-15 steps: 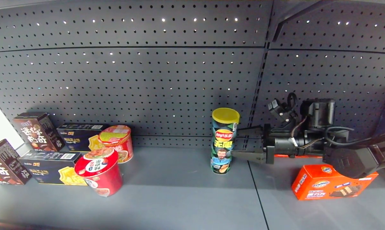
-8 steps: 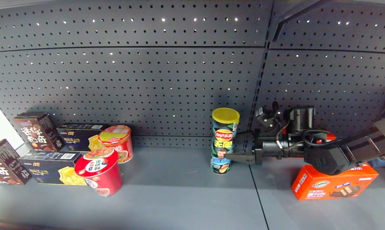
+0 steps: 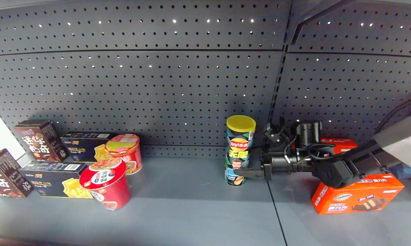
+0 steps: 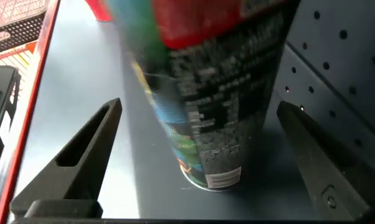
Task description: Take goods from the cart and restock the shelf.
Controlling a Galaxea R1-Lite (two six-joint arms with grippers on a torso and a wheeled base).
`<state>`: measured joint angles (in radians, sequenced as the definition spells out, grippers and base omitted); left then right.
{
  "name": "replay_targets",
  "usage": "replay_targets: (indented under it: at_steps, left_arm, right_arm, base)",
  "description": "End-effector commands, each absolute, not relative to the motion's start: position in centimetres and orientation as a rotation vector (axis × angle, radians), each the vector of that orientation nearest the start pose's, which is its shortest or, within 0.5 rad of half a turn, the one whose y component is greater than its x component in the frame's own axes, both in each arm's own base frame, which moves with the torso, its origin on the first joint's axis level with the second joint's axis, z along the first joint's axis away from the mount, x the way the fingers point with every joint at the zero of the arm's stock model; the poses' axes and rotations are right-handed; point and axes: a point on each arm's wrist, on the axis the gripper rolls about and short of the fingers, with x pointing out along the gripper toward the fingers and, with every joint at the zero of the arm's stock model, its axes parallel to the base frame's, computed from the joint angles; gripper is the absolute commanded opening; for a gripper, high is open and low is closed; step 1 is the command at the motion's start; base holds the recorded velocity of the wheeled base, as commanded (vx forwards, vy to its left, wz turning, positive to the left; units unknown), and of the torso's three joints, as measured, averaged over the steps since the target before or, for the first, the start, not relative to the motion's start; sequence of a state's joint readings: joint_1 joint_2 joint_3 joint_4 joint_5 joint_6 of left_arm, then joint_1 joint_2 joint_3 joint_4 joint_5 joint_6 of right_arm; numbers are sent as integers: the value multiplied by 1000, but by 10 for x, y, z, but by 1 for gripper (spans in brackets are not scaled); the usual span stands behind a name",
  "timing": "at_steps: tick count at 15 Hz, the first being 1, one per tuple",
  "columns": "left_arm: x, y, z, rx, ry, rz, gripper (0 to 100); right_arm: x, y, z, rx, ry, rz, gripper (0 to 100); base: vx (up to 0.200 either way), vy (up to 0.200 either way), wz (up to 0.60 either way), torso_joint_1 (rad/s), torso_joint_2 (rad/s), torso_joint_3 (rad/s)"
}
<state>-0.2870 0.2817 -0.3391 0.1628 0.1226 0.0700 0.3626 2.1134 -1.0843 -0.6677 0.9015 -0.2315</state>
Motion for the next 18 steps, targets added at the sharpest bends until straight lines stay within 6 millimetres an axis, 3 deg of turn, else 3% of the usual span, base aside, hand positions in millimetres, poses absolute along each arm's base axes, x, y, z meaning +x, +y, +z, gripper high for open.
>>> replay_targets:
  at_steps: [1, 5, 6, 11, 18]
  left_arm:
    - [-15, 7, 158, 90, 98, -168, 0]
    - [-15, 7, 157, 79, 101, -165, 0]
    - [-15, 7, 156, 79, 105, -166, 0]
    - [-14, 7, 151, 81, 119, -167, 0]
    - [-19, 8, 139, 66, 108, -166, 0]
  right_arm:
    - [369, 161, 108, -93, 234, 1290, 100]
    - [370, 165, 103, -92, 242, 1298, 100]
    - [371, 165, 104, -93, 237, 1298, 0]
    - [361, 172, 121, -102, 217, 1320, 0]
    - [315, 198, 155, -158, 217, 1247, 0]
  base:
    - [0, 0, 0, 0, 0, 0]
    - [0, 0, 0, 0, 0, 0]
    - [0, 0, 0, 0, 0, 0]
    - [0, 0, 0, 0, 0, 0]
    - [0, 0, 0, 0, 0, 0]
